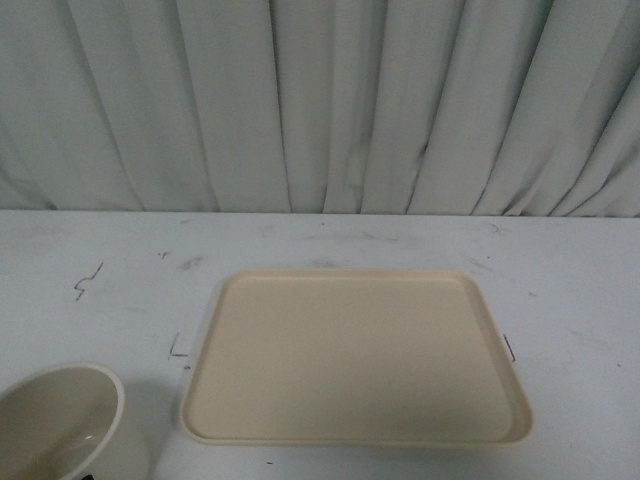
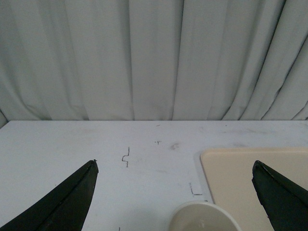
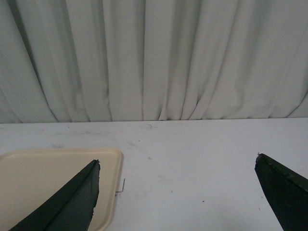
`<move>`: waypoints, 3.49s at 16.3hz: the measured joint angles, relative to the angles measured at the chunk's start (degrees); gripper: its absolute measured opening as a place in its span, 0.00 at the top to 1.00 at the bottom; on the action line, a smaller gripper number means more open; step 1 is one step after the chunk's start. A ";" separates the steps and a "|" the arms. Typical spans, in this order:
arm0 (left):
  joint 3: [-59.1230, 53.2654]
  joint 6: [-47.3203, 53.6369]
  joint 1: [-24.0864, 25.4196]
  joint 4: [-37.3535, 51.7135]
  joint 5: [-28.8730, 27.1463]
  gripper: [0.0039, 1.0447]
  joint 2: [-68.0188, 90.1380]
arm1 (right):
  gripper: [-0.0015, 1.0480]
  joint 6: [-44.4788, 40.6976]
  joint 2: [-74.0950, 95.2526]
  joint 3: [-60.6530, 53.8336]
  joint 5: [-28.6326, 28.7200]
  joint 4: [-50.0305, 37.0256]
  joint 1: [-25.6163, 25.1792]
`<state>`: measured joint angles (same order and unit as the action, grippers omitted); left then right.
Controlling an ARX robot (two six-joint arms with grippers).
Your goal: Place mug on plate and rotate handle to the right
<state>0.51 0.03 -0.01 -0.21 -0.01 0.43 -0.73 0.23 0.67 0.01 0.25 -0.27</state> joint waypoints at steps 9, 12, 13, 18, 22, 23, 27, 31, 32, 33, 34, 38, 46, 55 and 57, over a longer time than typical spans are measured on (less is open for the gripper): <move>0.00 0.00 0.00 0.00 0.00 0.06 0.00 | 0.06 0.00 0.00 0.00 -0.02 0.00 0.00; 0.00 0.00 0.00 0.00 0.00 0.06 0.00 | 0.06 0.00 0.00 0.00 -0.02 0.00 0.02; 0.00 0.00 0.00 0.00 0.00 0.06 0.00 | 0.06 0.00 0.00 0.00 0.00 0.00 0.02; 0.00 0.00 0.00 0.00 0.00 0.06 0.00 | 0.06 0.00 0.00 0.00 0.00 0.00 0.02; 0.00 0.00 0.00 0.00 0.00 0.06 0.00 | 0.06 0.00 0.00 0.00 0.00 0.00 0.02; 13.97 0.85 -6.14 -24.30 -17.03 0.06 21.51 | 0.06 0.13 0.00 0.00 0.11 -0.13 0.02; 27.43 -5.64 -2.05 -21.18 -3.41 0.06 51.45 | 0.06 0.13 0.00 0.00 -0.02 -0.02 0.00; 33.18 -8.59 -2.67 -20.24 -0.66 0.06 69.44 | 0.06 0.13 0.00 0.00 -0.02 -0.02 0.00; 33.57 -8.61 -2.49 -19.74 -0.42 0.06 73.26 | 0.06 0.13 0.00 0.00 -0.02 -0.02 0.00; 33.99 -8.63 -2.19 -19.23 -0.33 0.06 76.72 | 0.06 0.13 0.00 0.00 -0.02 -0.04 0.00; 34.64 -8.63 -2.12 -18.67 0.28 0.06 79.34 | 0.06 0.13 0.00 0.00 -0.02 -0.02 0.00; 36.24 -8.52 -2.12 -14.91 -0.28 0.06 85.42 | 0.06 0.13 0.00 0.00 -0.02 -0.04 0.00; 36.37 -7.19 -0.98 -16.41 -3.02 0.71 88.00 | 0.06 0.13 0.00 0.00 -0.02 -0.04 0.00; 51.67 -3.08 -9.81 -22.75 -4.24 0.97 86.36 | 0.06 0.13 0.00 0.00 -0.02 -0.02 0.00; 57.02 -1.42 -12.48 -22.84 -3.37 0.97 90.33 | 0.06 0.13 0.00 0.00 -0.02 -0.04 0.00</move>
<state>57.54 -1.39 -12.49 -23.05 -3.38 90.76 -0.60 0.23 0.67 -0.01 0.21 -0.27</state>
